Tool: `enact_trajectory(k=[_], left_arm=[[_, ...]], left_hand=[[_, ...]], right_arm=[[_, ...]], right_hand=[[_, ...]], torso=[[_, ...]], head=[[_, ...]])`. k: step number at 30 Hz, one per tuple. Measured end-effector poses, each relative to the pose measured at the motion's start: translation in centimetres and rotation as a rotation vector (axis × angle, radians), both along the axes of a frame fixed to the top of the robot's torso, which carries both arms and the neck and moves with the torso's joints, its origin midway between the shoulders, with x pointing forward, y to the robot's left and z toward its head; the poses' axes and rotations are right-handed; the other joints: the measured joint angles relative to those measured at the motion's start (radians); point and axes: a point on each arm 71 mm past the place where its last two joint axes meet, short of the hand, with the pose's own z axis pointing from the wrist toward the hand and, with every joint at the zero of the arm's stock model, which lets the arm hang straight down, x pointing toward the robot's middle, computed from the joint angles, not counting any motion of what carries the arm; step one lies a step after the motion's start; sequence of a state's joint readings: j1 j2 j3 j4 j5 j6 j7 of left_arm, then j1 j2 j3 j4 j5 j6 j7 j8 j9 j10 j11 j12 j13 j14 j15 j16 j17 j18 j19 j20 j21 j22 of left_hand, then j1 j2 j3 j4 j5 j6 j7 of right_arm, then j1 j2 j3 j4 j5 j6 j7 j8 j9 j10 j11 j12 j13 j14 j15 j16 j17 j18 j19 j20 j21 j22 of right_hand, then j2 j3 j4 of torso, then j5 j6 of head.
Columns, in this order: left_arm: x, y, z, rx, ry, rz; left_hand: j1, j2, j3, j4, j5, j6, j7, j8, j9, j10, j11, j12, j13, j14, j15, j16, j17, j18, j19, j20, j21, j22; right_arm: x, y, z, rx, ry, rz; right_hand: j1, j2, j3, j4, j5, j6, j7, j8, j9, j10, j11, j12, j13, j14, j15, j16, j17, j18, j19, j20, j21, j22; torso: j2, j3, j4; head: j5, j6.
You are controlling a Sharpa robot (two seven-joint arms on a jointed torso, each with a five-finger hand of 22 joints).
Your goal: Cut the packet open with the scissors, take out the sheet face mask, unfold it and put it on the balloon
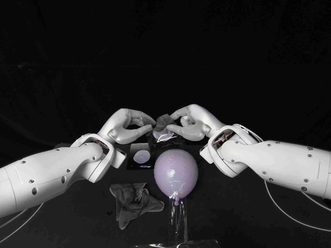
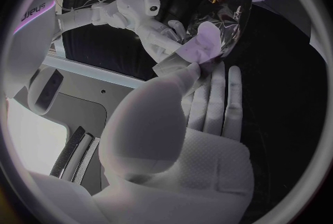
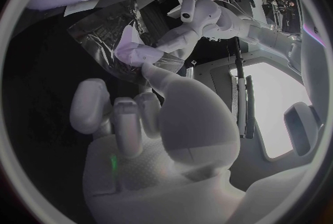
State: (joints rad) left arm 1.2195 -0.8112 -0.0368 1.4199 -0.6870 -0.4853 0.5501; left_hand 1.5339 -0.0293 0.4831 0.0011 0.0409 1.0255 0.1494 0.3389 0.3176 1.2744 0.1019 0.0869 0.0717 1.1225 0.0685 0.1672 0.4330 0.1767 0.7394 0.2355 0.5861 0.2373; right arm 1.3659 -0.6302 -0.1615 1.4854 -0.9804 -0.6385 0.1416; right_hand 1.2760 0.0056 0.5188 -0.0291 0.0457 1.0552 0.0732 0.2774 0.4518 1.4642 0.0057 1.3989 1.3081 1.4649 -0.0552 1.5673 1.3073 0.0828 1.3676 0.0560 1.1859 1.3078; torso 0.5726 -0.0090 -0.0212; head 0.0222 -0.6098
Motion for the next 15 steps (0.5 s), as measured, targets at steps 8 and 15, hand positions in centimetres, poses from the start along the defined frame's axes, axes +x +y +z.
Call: enact_trajectory(k=[8,15], left_arm=[[0.03,0.22,-0.03,-0.034,0.029,0.022],[0.01,0.26,-0.05,-0.072,0.059,0.034]], left_hand=[[-0.018,-0.018,-0.007,-0.009,0.000,0.002,0.002,0.009,0.000,0.009,-0.002,0.003,0.002,0.010,-0.002,0.000,0.004,0.000,-0.002,-0.001,0.012,0.006],[-0.032,-0.032,-0.020,-0.011,0.003,0.016,0.001,0.019,0.000,0.025,-0.011,0.014,0.009,0.025,-0.008,0.006,0.009,0.000,-0.005,0.002,0.017,0.009]], right_arm=[[-0.03,-0.37,0.01,-0.009,-0.006,-0.001],[0.13,-0.91,0.00,-0.022,-0.017,-0.013]], right_hand=[[-0.001,0.001,0.004,-0.004,-0.002,-0.002,-0.002,0.000,0.000,0.000,0.000,-0.006,0.000,0.000,0.000,0.000,0.000,0.000,0.000,0.000,-0.007,0.000],[-0.001,0.001,0.013,-0.013,-0.004,-0.002,-0.002,0.000,0.000,0.002,-0.002,-0.024,0.000,0.000,0.000,-0.001,0.000,-0.001,-0.004,-0.004,-0.019,0.000]], torso=[[0.000,0.0000,0.0005],[0.000,0.0000,0.0002]], head=[[0.001,0.006],[0.003,0.010]])
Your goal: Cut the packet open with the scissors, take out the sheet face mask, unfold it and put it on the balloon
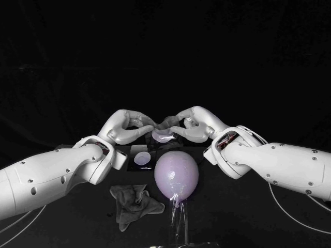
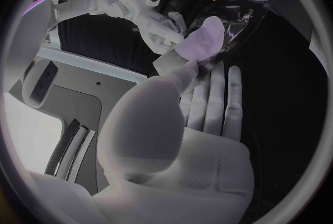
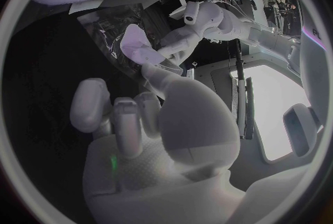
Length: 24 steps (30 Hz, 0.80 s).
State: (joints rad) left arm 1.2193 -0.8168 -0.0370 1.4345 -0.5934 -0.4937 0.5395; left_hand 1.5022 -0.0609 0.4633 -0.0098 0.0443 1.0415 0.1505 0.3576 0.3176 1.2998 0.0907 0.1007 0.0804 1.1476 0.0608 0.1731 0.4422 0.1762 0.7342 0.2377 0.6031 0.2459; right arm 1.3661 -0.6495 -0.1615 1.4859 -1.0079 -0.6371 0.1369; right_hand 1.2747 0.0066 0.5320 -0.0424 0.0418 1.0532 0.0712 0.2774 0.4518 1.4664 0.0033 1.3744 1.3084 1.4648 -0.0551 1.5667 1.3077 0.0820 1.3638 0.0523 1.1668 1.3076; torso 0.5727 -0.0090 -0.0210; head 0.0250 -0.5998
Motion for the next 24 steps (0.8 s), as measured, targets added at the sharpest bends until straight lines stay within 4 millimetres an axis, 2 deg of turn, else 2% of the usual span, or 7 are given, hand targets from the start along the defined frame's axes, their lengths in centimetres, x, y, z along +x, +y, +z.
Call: enact_trajectory(k=[2,4,9,15,17,22,24], left_arm=[[0.03,0.08,-0.02,-0.011,0.009,0.007],[0.05,0.17,-0.03,-0.022,0.017,0.013],[0.07,0.35,-0.05,-0.042,0.031,0.025],[0.08,0.36,-0.06,-0.058,0.044,0.033],[0.10,0.36,-0.07,-0.062,0.047,0.036],[0.08,0.31,-0.06,-0.067,0.050,0.040],[0.06,0.26,-0.05,-0.067,0.051,0.040]], left_hand=[[-0.002,-0.002,0.000,0.000,0.000,0.001,-0.001,0.000,0.000,0.002,-0.002,0.000,0.000,0.002,-0.002,0.000,0.001,0.000,0.000,0.000,0.000,0.000],[-0.014,-0.014,-0.004,0.004,0.000,0.010,-0.006,0.009,0.000,0.012,-0.012,0.008,0.001,0.014,-0.007,0.006,0.005,-0.007,0.000,0.000,0.000,0.000],[-0.015,-0.015,-0.005,0.003,0.000,0.013,-0.005,0.012,0.000,0.012,-0.012,0.009,0.003,0.014,-0.007,0.006,0.008,-0.007,0.000,0.000,0.000,0.000],[-0.025,-0.025,-0.005,0.003,0.000,0.020,-0.009,0.020,0.000,0.022,-0.017,0.012,0.007,0.020,-0.012,0.012,0.012,-0.007,0.000,0.000,0.000,-0.001],[-0.035,-0.035,-0.005,0.003,0.000,0.025,-0.015,0.026,0.000,0.025,-0.020,0.019,0.007,0.028,-0.014,0.017,0.016,-0.007,0.001,0.001,0.000,-0.003],[-0.035,-0.036,-0.004,0.005,0.000,0.027,-0.016,0.029,0.000,0.029,-0.024,0.019,0.008,0.029,-0.014,0.019,0.020,-0.007,0.006,0.006,0.000,-0.004],[-0.051,-0.051,0.002,0.010,0.000,0.034,-0.024,0.037,0.000,0.040,-0.029,0.029,0.013,0.038,-0.023,0.029,0.026,-0.007,0.017,0.006,0.000,-0.006]], right_arm=[[0.02,-0.06,0.00,-0.005,-0.006,-0.001],[0.04,-0.15,0.00,-0.009,-0.012,-0.003],[0.04,-0.39,0.02,-0.017,-0.027,-0.007],[-0.04,-0.23,0.09,-0.021,-0.051,-0.008],[-0.08,-0.12,0.11,-0.021,-0.060,-0.009],[-0.10,0.02,0.14,-0.020,-0.077,-0.019],[-0.10,0.13,0.16,-0.020,-0.084,-0.023]], right_hand=[[0.000,0.000,0.002,-0.002,0.000,-0.002,0.002,0.000,0.000,0.000,0.000,-0.010,0.002,0.000,0.000,0.000,0.000,-0.002,-0.004,-0.004,-0.009,0.000],[0.000,0.000,0.007,-0.007,0.001,-0.007,0.004,0.009,0.000,0.000,0.000,-0.020,0.001,0.000,0.000,0.000,0.000,-0.006,-0.009,-0.002,-0.015,0.000],[-0.005,-0.005,0.008,-0.008,0.005,-0.008,0.004,0.017,0.000,0.000,0.000,-0.026,0.001,0.000,0.000,-0.002,0.000,-0.006,-0.009,-0.002,-0.015,0.000],[-0.008,-0.008,0.010,-0.010,0.005,-0.011,0.004,0.026,0.000,0.000,0.000,-0.028,0.001,0.000,0.000,-0.004,0.000,-0.006,-0.009,-0.002,-0.015,0.000],[-0.008,-0.008,0.010,-0.010,0.005,-0.012,0.005,0.028,0.000,0.000,0.000,-0.028,0.001,0.000,0.000,-0.004,0.000,-0.006,-0.009,-0.002,-0.020,0.000],[-0.009,-0.010,0.011,-0.010,0.005,-0.014,0.004,0.029,0.000,0.000,0.000,-0.028,0.001,0.000,0.000,-0.005,0.000,-0.006,-0.009,-0.002,-0.020,0.000],[-0.011,-0.011,0.014,-0.008,0.005,-0.015,0.005,0.029,0.000,0.000,0.000,-0.028,0.000,0.000,0.000,-0.006,0.000,-0.006,-0.009,-0.002,-0.020,0.000]], torso=[[0.000,0.0001,0.0000],[0.000,0.0002,0.0000],[0.001,0.0001,0.0000],[0.001,0.0002,-0.0001],[0.001,0.0002,0.0000],[0.001,0.0003,-0.0002],[0.001,0.0003,-0.0007]], head=[[0.001,0.002],[0.001,0.003],[0.000,0.006],[0.000,0.008],[0.000,0.009],[-0.001,0.011],[-0.001,0.011]])
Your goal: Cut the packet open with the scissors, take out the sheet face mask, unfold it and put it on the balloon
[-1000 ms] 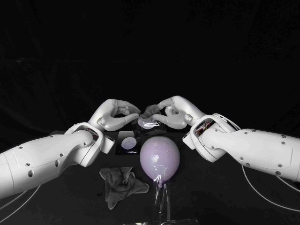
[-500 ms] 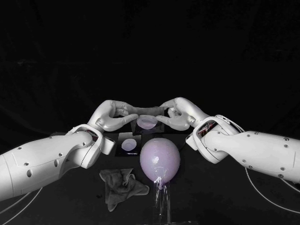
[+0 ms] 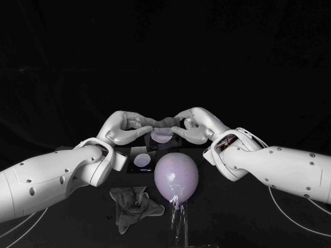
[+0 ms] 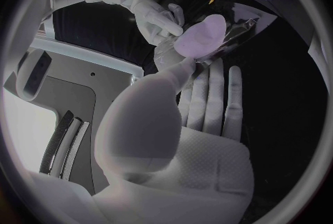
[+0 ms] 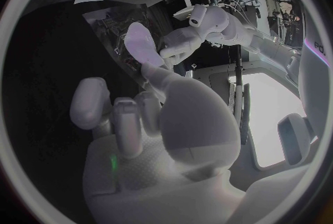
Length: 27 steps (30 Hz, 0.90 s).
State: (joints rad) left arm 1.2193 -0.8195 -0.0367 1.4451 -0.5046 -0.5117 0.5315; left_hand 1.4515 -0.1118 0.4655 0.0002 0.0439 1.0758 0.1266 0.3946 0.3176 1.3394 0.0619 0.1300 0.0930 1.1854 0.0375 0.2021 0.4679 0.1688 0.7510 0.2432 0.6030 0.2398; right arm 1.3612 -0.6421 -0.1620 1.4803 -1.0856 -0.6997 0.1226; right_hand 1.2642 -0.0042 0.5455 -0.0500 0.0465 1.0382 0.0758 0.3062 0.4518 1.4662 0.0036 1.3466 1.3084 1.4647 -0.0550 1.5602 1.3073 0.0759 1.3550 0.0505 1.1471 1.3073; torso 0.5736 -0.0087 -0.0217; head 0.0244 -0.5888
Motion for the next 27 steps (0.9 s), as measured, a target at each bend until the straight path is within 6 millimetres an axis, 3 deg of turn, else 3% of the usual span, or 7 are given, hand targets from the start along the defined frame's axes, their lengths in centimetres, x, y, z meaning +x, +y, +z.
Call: enact_trajectory(k=[21,27], left_arm=[[-0.1,-0.7,0.0,0.002,0.002,0.002],[-0.1,-0.4,0.0,0.002,0.006,0.017]], left_hand=[[-0.024,-0.021,0.072,-0.017,0.001,0.001,-0.002,0.023,0.000,0.007,-0.007,0.015,0.008,0.007,-0.003,0.015,0.023,-0.006,0.023,-0.016,0.000,-0.005],[-0.036,-0.025,0.101,-0.024,0.001,-0.001,-0.003,0.031,0.000,0.008,-0.008,0.020,0.011,0.010,-0.007,0.019,0.029,0.004,0.025,-0.018,0.004,-0.005]], right_arm=[[-0.4,2.0,-0.2,-0.019,-0.049,0.000],[-0.5,1.6,-0.3,-0.028,-0.054,-0.003]], right_hand=[[-0.001,-0.001,0.003,-0.003,0.000,-0.008,0.002,0.016,0.000,0.000,0.000,0.000,-0.001,0.000,0.000,0.000,0.001,0.000,0.000,0.000,0.000,0.001],[-0.001,-0.001,0.003,-0.002,-0.001,-0.008,0.005,0.019,0.000,-0.001,0.001,0.000,-0.001,0.000,0.000,0.000,0.001,0.000,0.000,0.000,0.000,0.001]], torso=[[0.000,-0.0001,0.0007],[0.000,-0.0001,0.0000]], head=[[-0.001,-0.002],[-0.001,-0.002]])
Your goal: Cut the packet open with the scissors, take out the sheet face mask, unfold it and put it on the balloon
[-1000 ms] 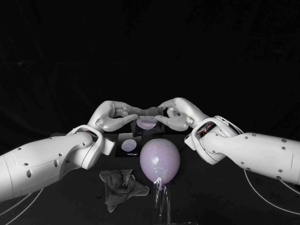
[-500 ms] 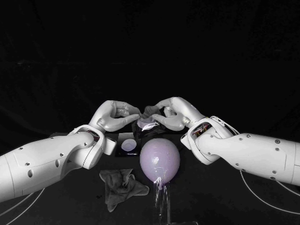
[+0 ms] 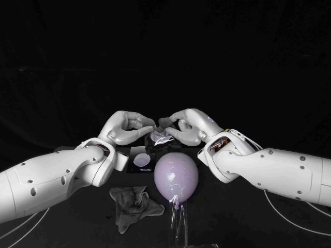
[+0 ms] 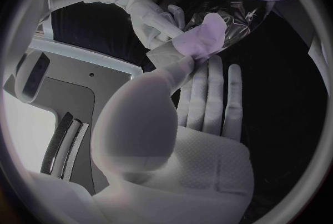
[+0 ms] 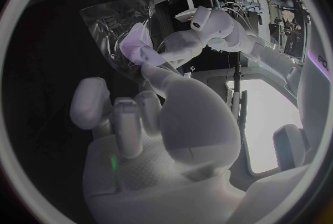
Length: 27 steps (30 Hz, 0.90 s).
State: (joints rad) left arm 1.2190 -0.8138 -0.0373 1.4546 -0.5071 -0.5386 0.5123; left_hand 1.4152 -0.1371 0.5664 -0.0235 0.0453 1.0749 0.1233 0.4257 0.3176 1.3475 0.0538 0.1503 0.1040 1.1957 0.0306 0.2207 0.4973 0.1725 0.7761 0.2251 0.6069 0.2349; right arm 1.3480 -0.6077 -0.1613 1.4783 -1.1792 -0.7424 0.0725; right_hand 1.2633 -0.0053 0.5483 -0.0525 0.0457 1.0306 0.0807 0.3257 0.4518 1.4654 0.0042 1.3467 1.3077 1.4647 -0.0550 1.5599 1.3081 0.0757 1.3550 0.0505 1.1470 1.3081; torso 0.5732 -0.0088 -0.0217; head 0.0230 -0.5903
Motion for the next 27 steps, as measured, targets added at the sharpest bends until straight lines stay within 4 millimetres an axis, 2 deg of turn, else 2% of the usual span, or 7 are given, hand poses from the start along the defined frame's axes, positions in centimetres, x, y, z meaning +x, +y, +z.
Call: enact_trajectory(k=[12,21,27], left_arm=[[0.08,0.48,-0.02,-0.008,0.011,0.023],[0.11,0.49,-0.06,-0.012,0.020,0.027],[0.12,0.45,-0.09,-0.013,0.025,0.028]], left_hand=[[-0.016,-0.003,0.022,-0.005,-0.002,-0.004,-0.003,0.011,0.000,0.000,0.000,0.004,0.004,0.000,0.000,0.000,0.006,0.000,0.001,-0.002,0.004,0.000],[-0.018,-0.005,0.032,-0.009,0.001,-0.009,-0.002,0.018,0.000,0.000,0.000,0.004,0.005,0.000,0.000,0.000,0.008,-0.001,0.001,-0.001,0.004,0.000],[-0.022,-0.010,0.040,-0.018,0.001,-0.009,-0.002,0.025,0.000,0.000,0.000,0.008,0.007,0.000,0.000,0.004,0.010,-0.002,0.001,-0.001,0.008,0.000]], right_arm=[[-0.16,-1.01,-0.03,-0.006,-0.006,-0.007],[-0.29,-0.94,-0.02,-0.004,-0.008,0.002],[-0.30,-0.72,-0.06,-0.004,-0.010,0.008]], right_hand=[[0.000,0.000,0.003,-0.003,-0.004,0.003,-0.003,0.004,0.000,-0.001,0.001,-0.004,0.001,0.000,0.000,-0.001,-0.001,0.000,0.000,0.000,0.000,-0.001],[0.002,0.001,0.002,-0.003,-0.001,0.002,-0.003,0.004,0.000,-0.001,0.001,-0.014,0.002,0.000,0.000,-0.002,-0.001,0.000,-0.007,0.000,-0.007,0.000],[0.001,0.001,0.002,-0.003,0.001,0.002,-0.003,0.004,0.000,-0.001,0.001,-0.020,0.002,0.000,0.000,-0.005,0.000,0.011,-0.007,0.000,-0.012,0.000]], torso=[[0.000,0.0012,-0.0007],[0.000,0.0007,0.0000],[0.000,-0.0002,0.0004]], head=[[-0.001,0.001],[-0.002,0.000],[-0.002,0.000]])
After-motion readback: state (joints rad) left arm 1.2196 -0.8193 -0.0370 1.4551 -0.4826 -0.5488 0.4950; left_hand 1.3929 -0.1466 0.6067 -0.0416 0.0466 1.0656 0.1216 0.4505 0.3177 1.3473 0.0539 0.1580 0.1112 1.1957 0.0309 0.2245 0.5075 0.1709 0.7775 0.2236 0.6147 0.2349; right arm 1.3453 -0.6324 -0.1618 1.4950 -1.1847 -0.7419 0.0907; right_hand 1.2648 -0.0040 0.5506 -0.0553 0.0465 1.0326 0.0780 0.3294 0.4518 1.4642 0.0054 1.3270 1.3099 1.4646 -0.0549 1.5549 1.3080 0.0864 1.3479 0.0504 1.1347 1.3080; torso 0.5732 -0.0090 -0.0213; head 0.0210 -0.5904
